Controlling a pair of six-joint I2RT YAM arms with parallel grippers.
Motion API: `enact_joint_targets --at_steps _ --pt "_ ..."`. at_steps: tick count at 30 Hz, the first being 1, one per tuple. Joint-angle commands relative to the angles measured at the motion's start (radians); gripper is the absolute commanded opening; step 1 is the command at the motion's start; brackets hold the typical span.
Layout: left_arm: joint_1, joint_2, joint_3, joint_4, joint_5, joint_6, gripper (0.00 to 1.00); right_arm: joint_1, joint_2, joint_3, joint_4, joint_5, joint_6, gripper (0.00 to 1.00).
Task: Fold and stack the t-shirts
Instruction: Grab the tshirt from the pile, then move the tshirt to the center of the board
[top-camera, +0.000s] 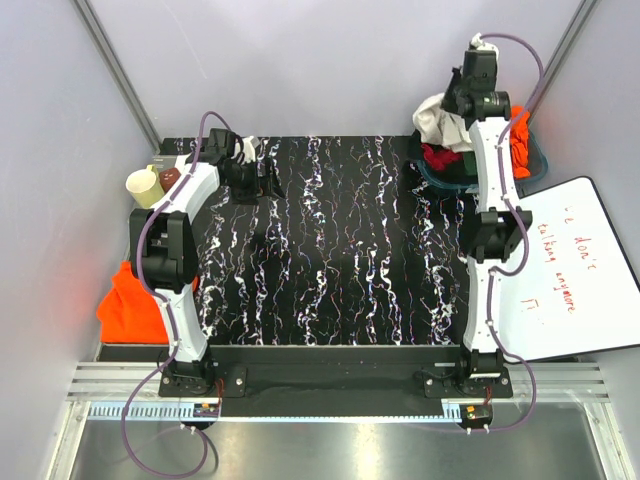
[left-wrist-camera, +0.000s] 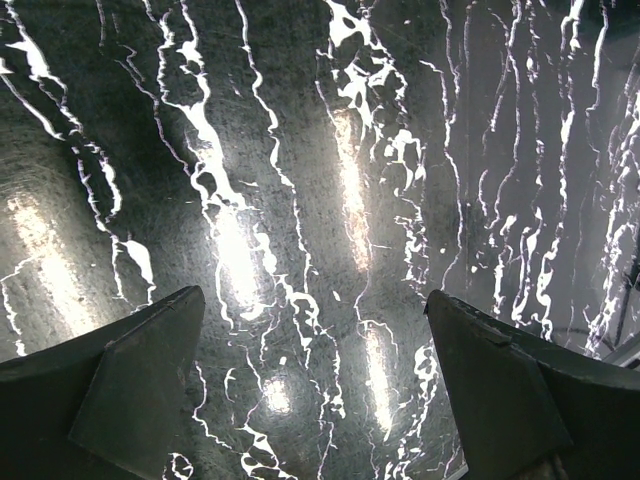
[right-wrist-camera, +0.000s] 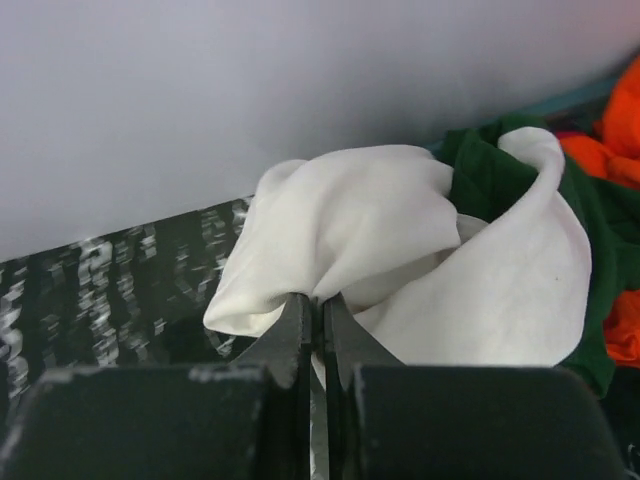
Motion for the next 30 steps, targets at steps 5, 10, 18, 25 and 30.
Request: enact_joint_targets --at_steps 5,10,18,25,30 --pt "-0.003 -0.099 0.028 0.020 -0.139 -0.008 0.99 0.216 -0.284 -0.170 0.049 -0.195 -0.019 0.00" --pt "-0.002 -0.117 0.053 0.030 -0.204 -0.026 0.99 0.298 -0.335 -0.305 0.036 -0.283 0.004 0.00" --pt "-0.002 -0.105 0.058 0.034 -0.189 -0.034 0.99 0.339 -0.301 -0.549 -0.026 -0.441 -0.010 0.00" --pt "-0.002 -0.099 0.044 0.034 -0.183 -0.031 0.99 0.382 -0.148 -0.513 -0.165 -0.620 -0.048 0.00" --pt "-0.003 -0.091 0.051 0.032 -0.172 -0.029 0.99 0.454 -0.145 -0.559 -0.173 -0.700 -0.108 0.00"
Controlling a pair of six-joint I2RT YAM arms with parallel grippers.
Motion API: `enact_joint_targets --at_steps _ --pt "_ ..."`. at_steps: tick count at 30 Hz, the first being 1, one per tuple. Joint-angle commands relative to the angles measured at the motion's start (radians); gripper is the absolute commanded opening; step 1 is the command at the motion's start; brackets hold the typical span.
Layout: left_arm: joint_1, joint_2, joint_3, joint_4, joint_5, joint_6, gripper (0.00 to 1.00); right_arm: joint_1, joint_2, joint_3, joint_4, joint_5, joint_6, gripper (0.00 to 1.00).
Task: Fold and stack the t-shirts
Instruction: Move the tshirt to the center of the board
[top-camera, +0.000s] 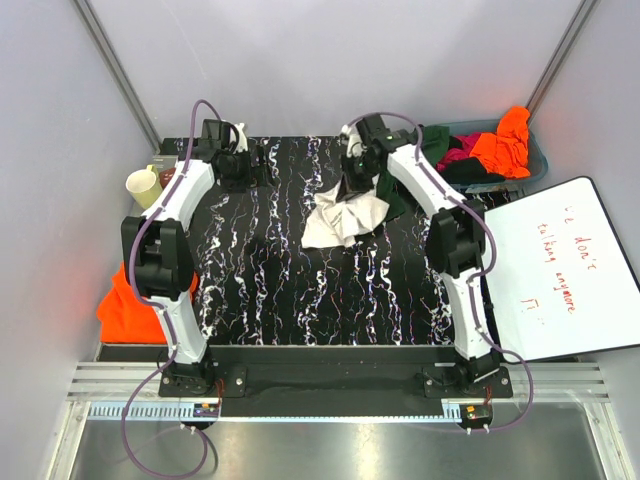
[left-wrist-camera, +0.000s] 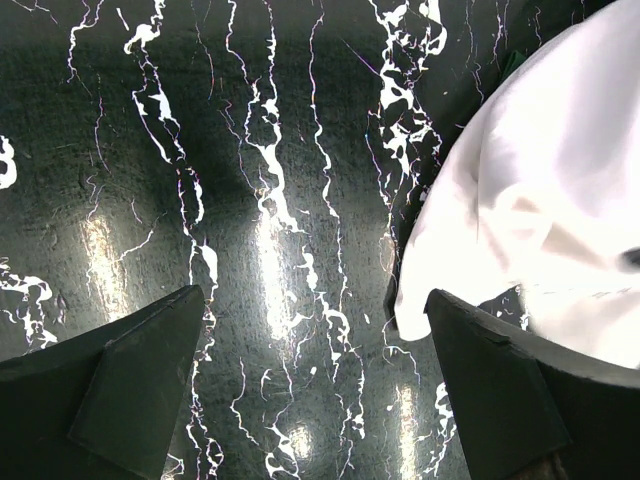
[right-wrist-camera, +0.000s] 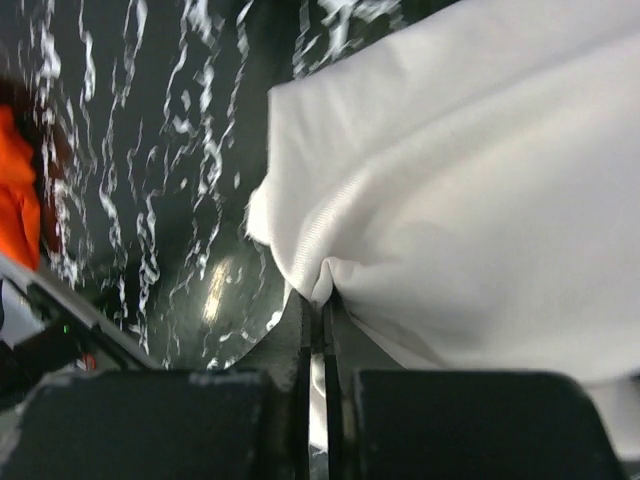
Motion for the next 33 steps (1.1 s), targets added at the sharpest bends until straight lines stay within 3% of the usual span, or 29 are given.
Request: enact_joint_targets --at_steps 1,5,6,7,18,20,23,29,33 --pt "-0.001 -0.019 0.026 0.029 0.008 -0.006 0.99 0.080 -0.022 0.005 -0.048 -0.159 -0.085 0.00" --pt "-0.001 -0.016 0.020 0.029 0.019 -0.009 0.99 0.112 -0.035 -0.014 -0.059 -0.219 -0.123 0.02" --pt "-0.001 -0.015 0.018 0.029 0.023 -0.009 0.99 0.120 -0.040 -0.018 -0.062 -0.234 -0.134 0.10" --pt "-0.001 -0.015 0.017 0.029 0.023 -0.009 0.99 0.141 -0.046 -0.019 -0.062 -0.245 -0.155 0.11" --pt "-0.001 0.008 -0.011 0.029 0.043 -0.026 0.99 0.247 -0.106 0.114 -0.099 -0.173 -0.208 0.14" --pt "-0.001 0.019 -0.012 0.029 0.057 -0.035 0.99 0.249 -0.112 0.107 -0.099 -0.102 -0.195 0.39" --pt "-0.004 0.025 -0.011 0.032 0.081 -0.037 0.99 0.247 -0.083 0.085 -0.114 0.056 -0.180 0.66" --pt "-0.039 -0.005 0.006 0.029 0.114 0.014 0.99 0.195 -0.057 0.105 -0.123 0.253 -0.140 0.87" --pt "-0.100 -0.018 0.017 0.027 0.121 0.043 0.99 0.099 -0.039 0.131 -0.120 0.298 -0.088 0.89"
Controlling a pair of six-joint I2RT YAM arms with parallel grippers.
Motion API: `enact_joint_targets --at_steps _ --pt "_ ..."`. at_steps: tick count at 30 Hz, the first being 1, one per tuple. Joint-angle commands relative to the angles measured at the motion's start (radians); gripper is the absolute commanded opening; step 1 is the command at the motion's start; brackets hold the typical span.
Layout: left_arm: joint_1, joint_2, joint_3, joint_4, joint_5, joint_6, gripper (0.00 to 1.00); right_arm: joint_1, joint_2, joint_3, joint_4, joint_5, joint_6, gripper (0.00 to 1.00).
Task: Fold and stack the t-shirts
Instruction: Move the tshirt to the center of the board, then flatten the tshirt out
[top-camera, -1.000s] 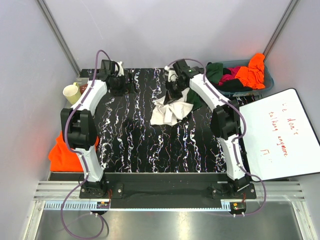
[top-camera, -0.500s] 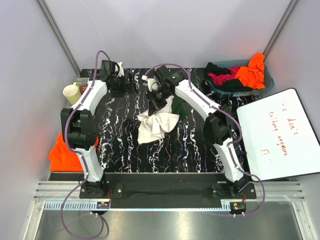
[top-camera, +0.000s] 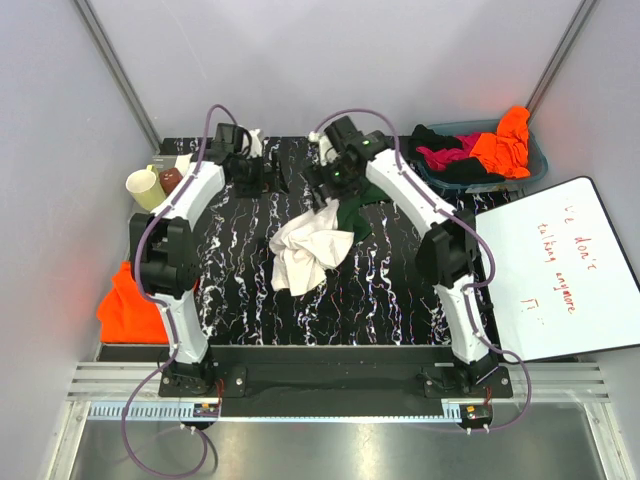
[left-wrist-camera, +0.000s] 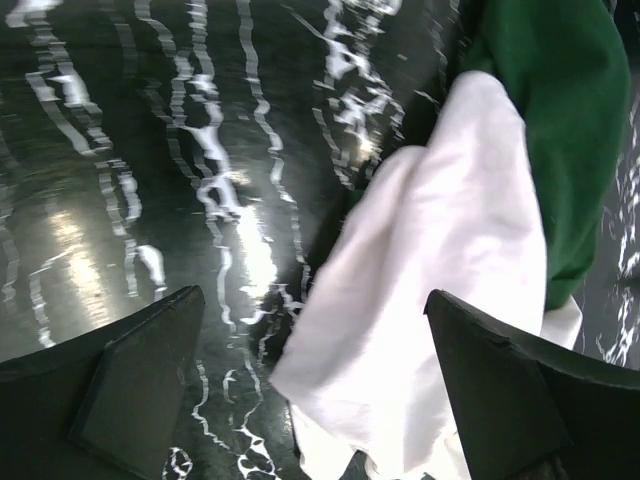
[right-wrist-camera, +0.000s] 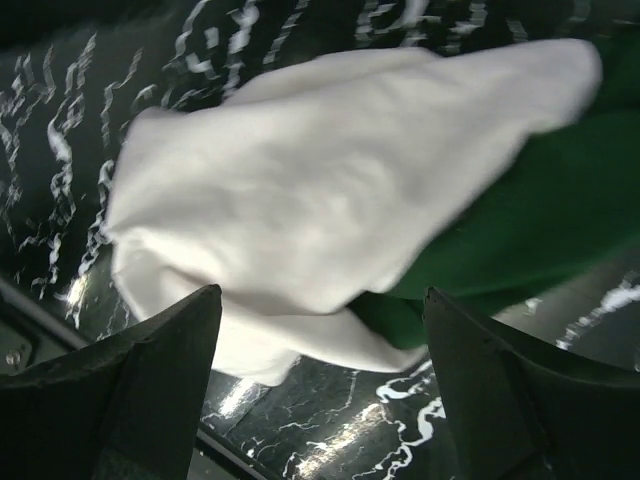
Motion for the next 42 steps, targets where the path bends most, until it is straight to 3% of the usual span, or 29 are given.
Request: enact_joint_targets --at_steps 1,8,11,16,21,25,26,28,32,36,42 --pt "-0.073 -0.045 0.028 0.027 0.049 0.053 0.98 -0.146 0.020 0.074 -0.001 0.105 0.070 0.89" --pt "-0.194 -0.055 0.042 -0.020 0.093 0.152 0.92 -0.304 0.112 0.112 -0.007 -0.001 0.140 0.88" --pt "-0.232 -0.056 0.045 -0.050 0.066 0.180 0.92 -0.309 0.151 0.106 -0.014 -0.053 0.141 0.87" --pt "-0.272 -0.066 0.025 -0.091 0.037 0.191 0.85 -0.307 0.215 0.106 -0.010 -0.186 0.153 0.76" --pt "-0.277 -0.082 -0.004 -0.100 0.024 0.192 0.83 -0.295 0.232 0.141 -0.013 -0.243 0.158 0.76" --pt "-0.277 -0.095 -0.020 -0.105 0.026 0.204 0.68 -0.292 0.207 0.140 -0.007 -0.250 0.172 0.76" --pt "-0.277 -0.095 -0.023 -0.105 0.029 0.208 0.59 -0.290 0.207 0.137 -0.005 -0.253 0.173 0.74" --pt "-0.277 -0.082 -0.018 -0.114 0.041 0.214 0.54 -0.290 0.215 0.137 -0.004 -0.268 0.176 0.65" --pt "-0.278 -0.072 -0.003 -0.137 0.029 0.221 0.63 -0.287 0.224 0.129 -0.004 -0.291 0.189 0.61" --pt "-0.278 -0.091 -0.017 -0.140 0.005 0.223 0.82 -0.284 0.194 0.120 -0.008 -0.271 0.186 0.61" --pt "-0.278 -0.079 -0.021 -0.145 0.001 0.221 0.83 -0.286 0.074 0.051 -0.037 -0.202 0.153 0.64"
